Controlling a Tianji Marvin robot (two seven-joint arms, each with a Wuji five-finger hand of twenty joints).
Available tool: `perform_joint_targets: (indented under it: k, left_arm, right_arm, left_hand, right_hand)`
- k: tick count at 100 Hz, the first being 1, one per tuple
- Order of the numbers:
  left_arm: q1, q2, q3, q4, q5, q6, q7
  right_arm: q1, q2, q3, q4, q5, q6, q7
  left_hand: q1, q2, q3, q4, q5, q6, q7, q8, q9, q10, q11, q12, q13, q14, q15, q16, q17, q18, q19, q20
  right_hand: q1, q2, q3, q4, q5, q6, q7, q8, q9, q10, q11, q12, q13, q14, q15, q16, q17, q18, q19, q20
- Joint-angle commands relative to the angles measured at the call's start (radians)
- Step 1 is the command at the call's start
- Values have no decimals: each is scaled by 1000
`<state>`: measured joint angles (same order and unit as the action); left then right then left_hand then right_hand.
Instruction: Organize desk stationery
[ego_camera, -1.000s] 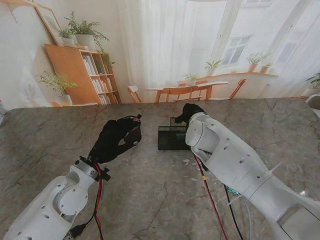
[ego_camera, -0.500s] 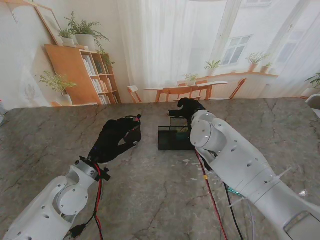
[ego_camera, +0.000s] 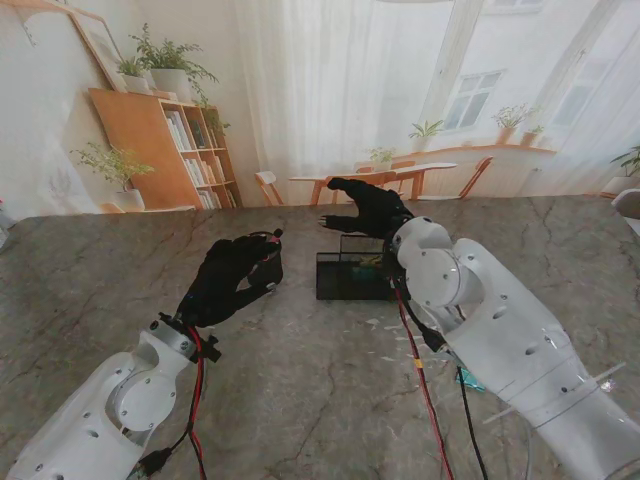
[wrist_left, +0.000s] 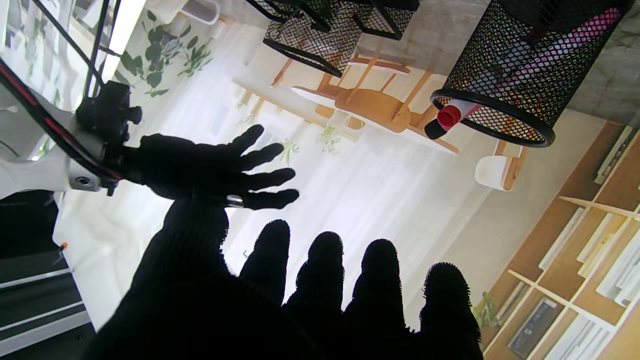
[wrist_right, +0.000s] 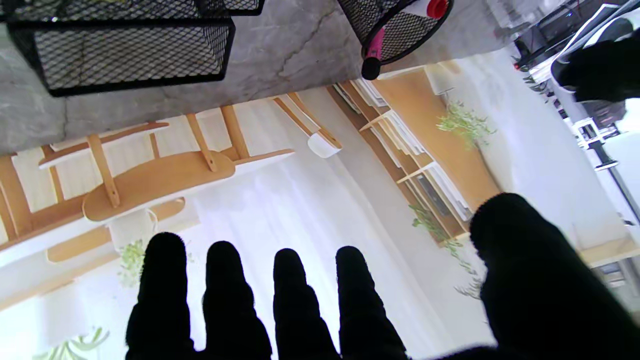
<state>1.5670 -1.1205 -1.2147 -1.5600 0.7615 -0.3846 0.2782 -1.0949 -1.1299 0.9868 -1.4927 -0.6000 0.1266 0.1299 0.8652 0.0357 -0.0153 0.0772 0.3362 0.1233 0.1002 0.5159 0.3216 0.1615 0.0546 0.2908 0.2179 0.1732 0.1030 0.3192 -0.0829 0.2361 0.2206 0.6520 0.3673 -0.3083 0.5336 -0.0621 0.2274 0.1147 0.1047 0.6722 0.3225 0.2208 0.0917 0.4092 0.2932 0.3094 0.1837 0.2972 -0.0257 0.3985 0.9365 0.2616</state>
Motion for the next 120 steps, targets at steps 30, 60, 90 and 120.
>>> perform_joint_targets:
  k: [30, 60, 90, 120]
  left_arm:
    - [-1, -3, 10, -1, -9, -9, -5]
    - [-6, -4, 17, 3, -14, -9, -7]
    - [-12, -4, 25, 5, -22, -5, -16]
    - [-17, -4, 30, 9, -28, -8, -17]
  right_arm:
    - [-282, 74, 234, -238, -220, -172, 96]
    - [-561, 83, 395, -395, -403, -121, 104]
    - [-732, 80, 481, -441, -484, -39, 111]
    - [-840, 74, 490, -470, -589, 104, 123]
  left_hand:
    - [26, 83, -27, -121, 12, -5, 5, 3, 7, 3, -3, 3, 13, -7, 1, 8, -14, -17, -9, -3]
    - [26, 83, -27, -120, 12, -6, 5, 3, 7, 1, -3, 3, 14, -9, 2, 8, -14, -16, -9, -2]
    - [25, 83, -27, -121, 12, -6, 5, 3, 7, 1, -3, 3, 14, -9, 1, 8, -14, -17, -9, -2]
    - [24, 84, -27, -121, 10, -7, 5, 3, 7, 1, -3, 3, 14, -9, 1, 8, -14, -17, -9, -2]
  right_hand:
    - [13, -12, -27, 20, -21, 23, 35, 40, -13, 33, 0, 38, 6, -17, 3, 59, -16, -29, -27, 30]
    - [58, -48, -23, 22, -4, 112, 59, 74, 24, 90, 22, 111, 62, 35, 123, 133, 46, 1, 103, 132]
    - [72, -61, -25, 22, 49, 187, 69, 86, 92, 135, 39, 177, 167, 74, 295, 200, 163, 47, 247, 205]
    - [97, -56, -26, 23, 62, 217, 69, 88, 114, 181, 33, 192, 213, 130, 360, 217, 227, 107, 329, 239]
